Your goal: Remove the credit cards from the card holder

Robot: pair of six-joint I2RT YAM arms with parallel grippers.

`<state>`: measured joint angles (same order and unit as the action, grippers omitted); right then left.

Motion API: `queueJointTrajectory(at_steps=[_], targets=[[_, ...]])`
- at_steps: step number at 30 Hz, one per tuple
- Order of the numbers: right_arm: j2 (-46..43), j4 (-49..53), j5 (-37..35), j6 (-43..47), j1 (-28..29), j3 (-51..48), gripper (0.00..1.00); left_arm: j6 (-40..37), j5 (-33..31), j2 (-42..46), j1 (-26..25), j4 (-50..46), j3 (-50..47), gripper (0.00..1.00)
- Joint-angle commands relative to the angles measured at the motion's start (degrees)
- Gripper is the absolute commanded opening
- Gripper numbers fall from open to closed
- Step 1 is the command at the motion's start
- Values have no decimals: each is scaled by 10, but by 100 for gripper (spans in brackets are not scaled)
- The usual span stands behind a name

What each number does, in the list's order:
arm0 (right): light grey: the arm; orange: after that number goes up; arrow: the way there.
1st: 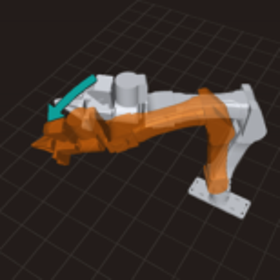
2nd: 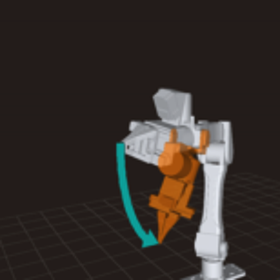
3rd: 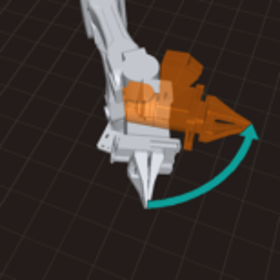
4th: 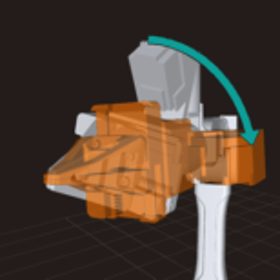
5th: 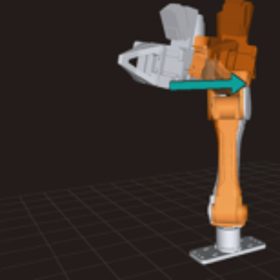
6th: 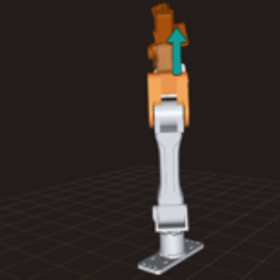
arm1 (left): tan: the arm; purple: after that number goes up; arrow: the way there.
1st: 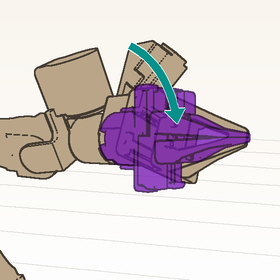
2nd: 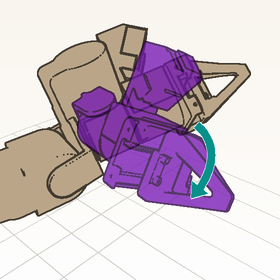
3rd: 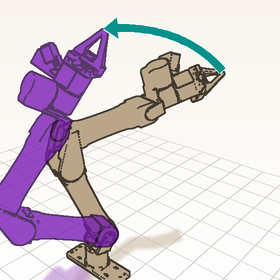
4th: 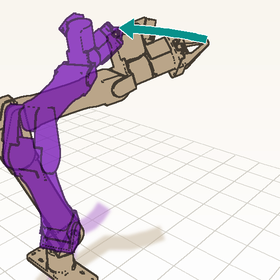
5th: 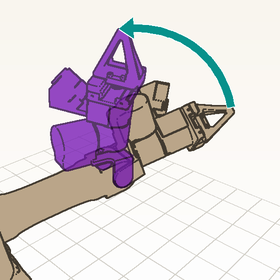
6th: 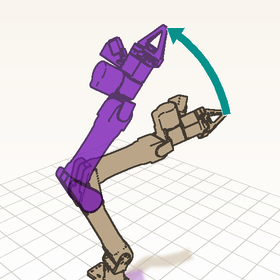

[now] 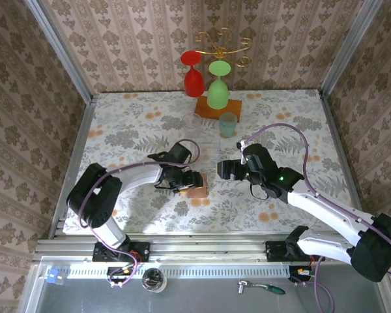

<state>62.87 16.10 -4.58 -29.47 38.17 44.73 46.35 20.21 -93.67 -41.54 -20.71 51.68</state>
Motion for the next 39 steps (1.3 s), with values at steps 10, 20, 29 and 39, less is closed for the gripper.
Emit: queueJointTrajectory(at_steps=[10,20,29,39], targets=[[66,114,-10,-52,38,91,78,35,-21,94,19,45,-45,68],[165,224,-9,107,54,187,71,56,-6,149,65,112,-113,59],[265,254,55,46,55,248,60,80,50,154,106,209,-169,34],[356,247,52,-54,79,294,48,92,103,114,121,299,-187,0]])
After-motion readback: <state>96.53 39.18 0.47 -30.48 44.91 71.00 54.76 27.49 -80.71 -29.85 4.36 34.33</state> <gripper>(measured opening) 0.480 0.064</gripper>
